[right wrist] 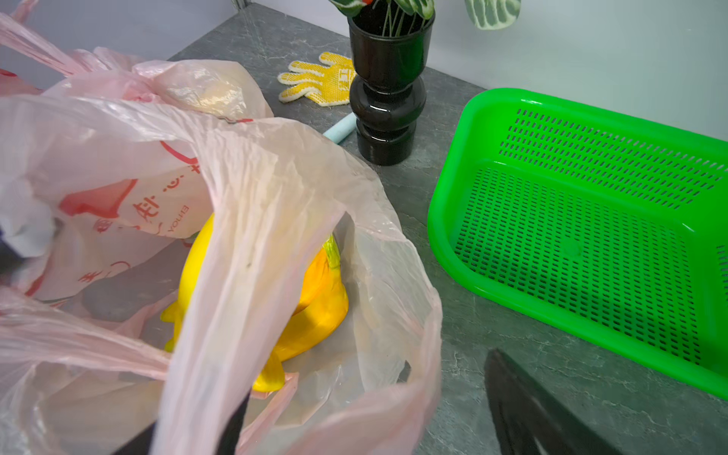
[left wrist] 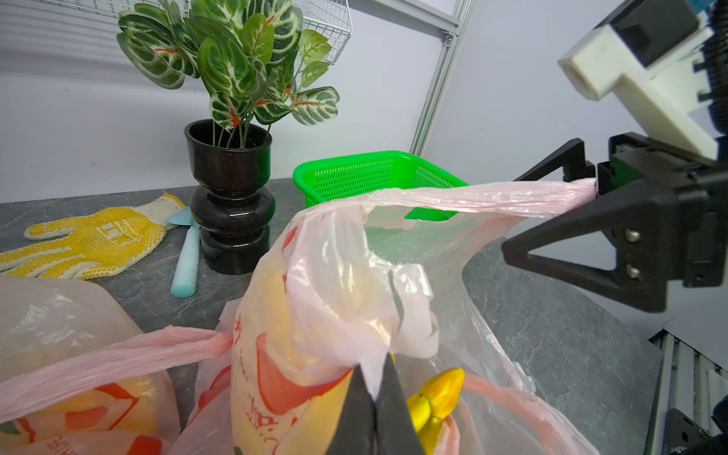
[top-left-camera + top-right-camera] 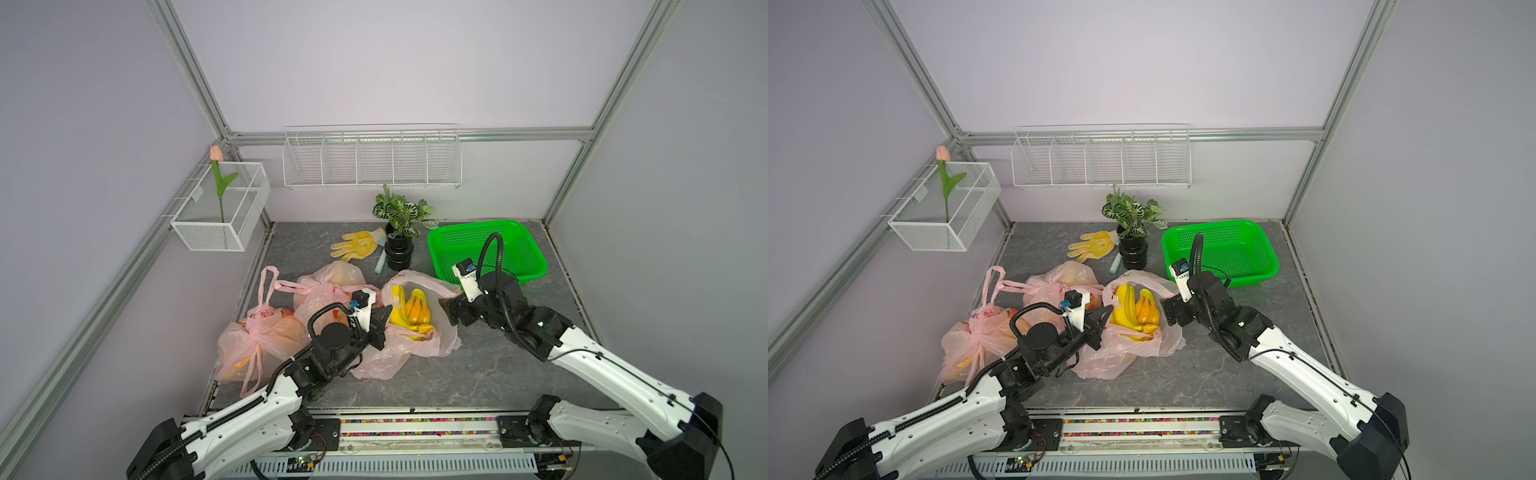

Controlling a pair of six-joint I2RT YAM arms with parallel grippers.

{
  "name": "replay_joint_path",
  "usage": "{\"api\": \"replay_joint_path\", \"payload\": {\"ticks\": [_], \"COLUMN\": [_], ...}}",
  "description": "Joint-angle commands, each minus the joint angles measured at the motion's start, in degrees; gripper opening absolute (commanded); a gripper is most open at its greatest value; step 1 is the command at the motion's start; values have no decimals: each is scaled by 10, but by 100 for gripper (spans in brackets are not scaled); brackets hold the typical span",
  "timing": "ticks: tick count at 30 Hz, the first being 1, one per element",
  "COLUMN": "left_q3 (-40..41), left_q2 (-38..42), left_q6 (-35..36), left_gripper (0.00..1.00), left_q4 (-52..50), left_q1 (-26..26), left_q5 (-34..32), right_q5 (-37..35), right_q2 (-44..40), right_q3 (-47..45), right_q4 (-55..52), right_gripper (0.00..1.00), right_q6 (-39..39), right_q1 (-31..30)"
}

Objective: Place the banana into a plastic bag & tie a knot
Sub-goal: Adjust the plastic bag at the center of the board.

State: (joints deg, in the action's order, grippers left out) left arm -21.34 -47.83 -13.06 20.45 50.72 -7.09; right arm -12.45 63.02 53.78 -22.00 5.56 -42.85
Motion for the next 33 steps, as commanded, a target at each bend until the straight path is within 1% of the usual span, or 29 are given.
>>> {"api": "replay_joint_path", "payload": {"ticks": [1, 4, 5, 6, 8, 9, 12, 14, 16, 19, 21, 24, 27, 29, 31, 33], "left_q3": [-28, -53, -62, -70, -86, -91, -126, -160, -197, -263, -291, -331, -331, -311, -290, -281], "left_q2": [-5, -11, -14, -15, -20, -23, -62, -109, -155, -215, -241, -259, -244, -209, -168, -126], "left_q6": [-1, -3, -3, -3, -3, -3, -3, -1, 5, 14, 8, 0, 4, -5, 14, 46], "left_gripper": [0, 0, 0, 0, 0, 0, 0, 0, 0, 0, 0, 0, 10, 21, 35, 49], "left_q4": [-19, -52, -65, -73, -81, -80, -68, -53, -43, -63, -75, -146, -206, -234, -260, -297], "left_q1": [-6, -13, -17, -19, -27, -31, -49, -63, -70, -85, -100, -106, -104, -93, -63, -13], "left_q5": [-6, -5, -3, -3, 1, 4, 21, 49, 61, 48, 45, 29, 48, 44, 19, -28], "right_q5": [-25, -10, -19, -31, -68, -88, -124, -143, -153, -130, -104, -54, -42, -38, -32, -31], "right_q2": [14, 17, 16, 13, 0, -8, -46, -73, -98, -130, -139, -134, -128, -130, -133, -131], "right_q3": [22, 41, 51, 58, 74, 81, 103, 125, 139, 138, 124, 78, 29, 11, 8, 17], "right_q4": [20, 18, 9, 0, -29, -40, -81, -109, -123, -128, -127, -105, -68, -45, -29, -23], "right_gripper": [72, 43, 32, 23, 12, 8, 7, 7, 7, 7, 7, 7, 7, 7, 7, 7], "right_q6": [-21, -35, -36, -39, -39, -37, -27, -19, -8, 12, 34, 77, 110, 122, 123, 118], "right_q1": [2, 2, 3, 3, 5, 6, 16, 19, 20, 20, 19, 11, -7, -10, -12, -14]}}
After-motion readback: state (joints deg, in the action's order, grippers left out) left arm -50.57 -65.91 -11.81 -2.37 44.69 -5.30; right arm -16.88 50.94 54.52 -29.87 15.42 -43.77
